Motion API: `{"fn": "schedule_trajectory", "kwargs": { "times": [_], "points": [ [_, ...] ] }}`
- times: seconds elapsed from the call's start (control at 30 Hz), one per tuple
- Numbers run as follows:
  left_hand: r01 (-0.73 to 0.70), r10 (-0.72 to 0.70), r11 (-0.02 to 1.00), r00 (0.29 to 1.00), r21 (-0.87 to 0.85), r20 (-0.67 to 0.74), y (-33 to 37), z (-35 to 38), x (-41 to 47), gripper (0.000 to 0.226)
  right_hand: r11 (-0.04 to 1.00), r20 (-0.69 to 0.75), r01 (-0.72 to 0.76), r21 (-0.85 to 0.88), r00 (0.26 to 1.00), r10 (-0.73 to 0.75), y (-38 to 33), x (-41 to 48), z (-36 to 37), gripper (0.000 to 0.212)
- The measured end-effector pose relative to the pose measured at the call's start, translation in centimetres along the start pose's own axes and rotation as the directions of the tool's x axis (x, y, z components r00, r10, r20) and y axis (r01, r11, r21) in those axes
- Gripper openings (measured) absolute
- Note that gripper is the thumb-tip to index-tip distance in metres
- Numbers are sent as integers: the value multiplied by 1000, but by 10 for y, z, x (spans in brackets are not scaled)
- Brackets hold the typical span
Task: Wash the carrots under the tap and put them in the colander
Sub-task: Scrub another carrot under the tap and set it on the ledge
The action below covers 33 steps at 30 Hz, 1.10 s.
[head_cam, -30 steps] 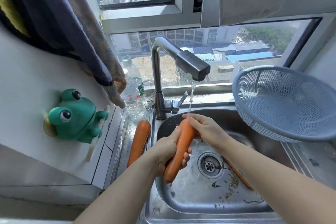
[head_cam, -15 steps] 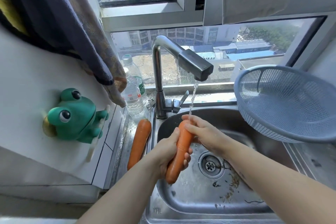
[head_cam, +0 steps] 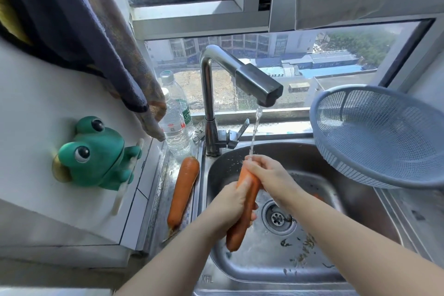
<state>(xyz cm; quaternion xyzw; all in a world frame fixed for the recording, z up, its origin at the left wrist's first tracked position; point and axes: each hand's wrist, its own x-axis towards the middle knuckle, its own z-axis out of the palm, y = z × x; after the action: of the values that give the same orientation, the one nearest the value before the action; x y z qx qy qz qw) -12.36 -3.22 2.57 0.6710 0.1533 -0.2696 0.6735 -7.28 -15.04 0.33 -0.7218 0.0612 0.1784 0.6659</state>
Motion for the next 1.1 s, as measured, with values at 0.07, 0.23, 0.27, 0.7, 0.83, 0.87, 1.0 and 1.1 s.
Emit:
{"fn": "schedule_trajectory", "kwargs": {
  "times": [0.07,0.23,0.27,0.7,0.83,0.87,1.0,1.1],
  "points": [
    [-97,101,983,995,153,-18,-5,4,0,19,997,-20,-51,66,998,53,0,2,2,36],
    [-154,230,854,969,497,-93,-20,6,4,45,996,-78,-84,22,993,85,3,-5,10,46],
    [-164,249,841,963,515,-101,-21,7,3,48,998,-137,-61,-4,989,60,3,-5,12,40],
    [-304,358,899,925,317,-128,-35,-2,6,33,730,97,-222,646,973,210,1,1,12,27],
    [-64,76,995,979,70,-188,-25,-4,9,55,745,191,-230,626,972,139,0,-9,10,25],
    [7,-12,999,989,-36,-149,-23,-5,10,62,791,204,-212,574,972,113,1,-11,9,28],
    [163,-163,964,986,-210,19,-22,-9,14,77,901,226,-171,399,971,84,5,-13,5,43],
    [181,-176,964,984,-196,40,-20,-5,15,83,956,164,-124,267,983,82,5,-11,8,38]
  ]
}}
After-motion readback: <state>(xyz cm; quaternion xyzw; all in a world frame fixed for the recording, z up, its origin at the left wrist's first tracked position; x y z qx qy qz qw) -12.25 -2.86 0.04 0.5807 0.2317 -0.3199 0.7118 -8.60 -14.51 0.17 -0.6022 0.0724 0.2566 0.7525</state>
